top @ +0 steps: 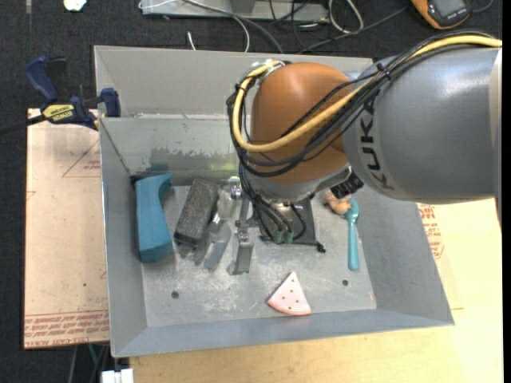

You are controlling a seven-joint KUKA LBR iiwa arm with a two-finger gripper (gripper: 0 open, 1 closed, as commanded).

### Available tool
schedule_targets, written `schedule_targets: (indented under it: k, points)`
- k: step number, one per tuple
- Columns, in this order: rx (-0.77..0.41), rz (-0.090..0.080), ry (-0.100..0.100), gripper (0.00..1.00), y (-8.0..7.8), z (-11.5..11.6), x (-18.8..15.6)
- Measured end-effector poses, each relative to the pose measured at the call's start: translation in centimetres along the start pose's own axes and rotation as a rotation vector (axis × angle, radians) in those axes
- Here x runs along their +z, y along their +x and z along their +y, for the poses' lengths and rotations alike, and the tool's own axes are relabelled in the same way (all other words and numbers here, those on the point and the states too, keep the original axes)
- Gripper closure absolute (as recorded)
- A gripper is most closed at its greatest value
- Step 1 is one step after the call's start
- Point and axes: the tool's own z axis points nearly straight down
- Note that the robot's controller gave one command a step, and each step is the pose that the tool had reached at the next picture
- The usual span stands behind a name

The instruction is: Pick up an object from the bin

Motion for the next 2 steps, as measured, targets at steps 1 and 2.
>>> schedule_targets:
  k: [1,2]
  points:
    - [0.004,-0.007,-0.001,0.0,-0.2,-0.1,-0.4]
    - [0.037,-0.011,-0.003,0.0,-3.8,0.5,8.4]
